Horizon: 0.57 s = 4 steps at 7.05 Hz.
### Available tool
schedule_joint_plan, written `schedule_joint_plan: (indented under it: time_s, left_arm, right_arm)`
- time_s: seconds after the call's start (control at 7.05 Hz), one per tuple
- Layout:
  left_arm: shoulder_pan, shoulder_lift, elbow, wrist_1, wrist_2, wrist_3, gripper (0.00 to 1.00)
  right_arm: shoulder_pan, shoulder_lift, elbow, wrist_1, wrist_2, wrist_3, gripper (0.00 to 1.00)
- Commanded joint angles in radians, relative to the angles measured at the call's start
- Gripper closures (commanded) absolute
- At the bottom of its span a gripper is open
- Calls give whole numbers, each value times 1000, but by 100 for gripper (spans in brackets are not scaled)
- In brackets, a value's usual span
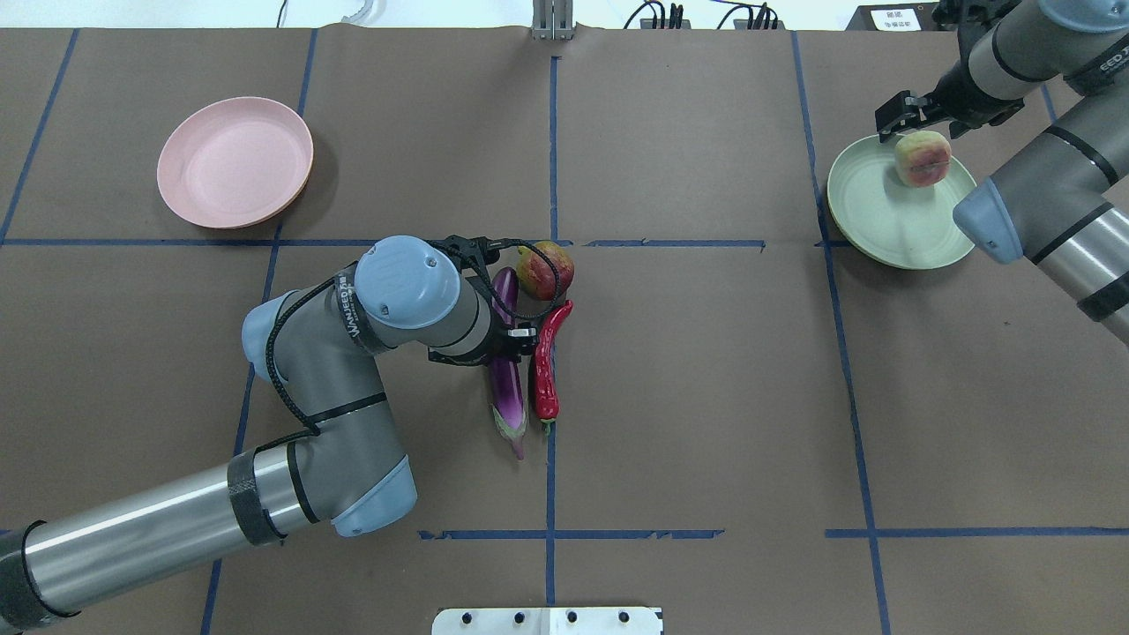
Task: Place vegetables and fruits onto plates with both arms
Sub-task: 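Release the peach on the green plate while the left gripper grasps the eggplant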
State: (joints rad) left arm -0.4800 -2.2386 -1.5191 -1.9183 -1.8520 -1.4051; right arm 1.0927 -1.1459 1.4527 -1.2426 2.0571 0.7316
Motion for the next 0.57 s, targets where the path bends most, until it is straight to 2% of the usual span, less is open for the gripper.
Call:
schedule_joint_plan:
  time_s: [0.0, 0.14, 0.43]
  left_arm:
    - [-59, 10, -54, -1, 37, -25, 100]
    - [-143, 37, -90, -1, 36, -44, 100]
    - [-335, 102, -47, 1, 24, 4, 100]
  right_arm:
    - [-55, 1, 107, 8, 93, 204, 0]
    - [-133, 6, 170, 9, 81, 382, 0]
    - [-299, 30, 266, 9, -18, 683, 0]
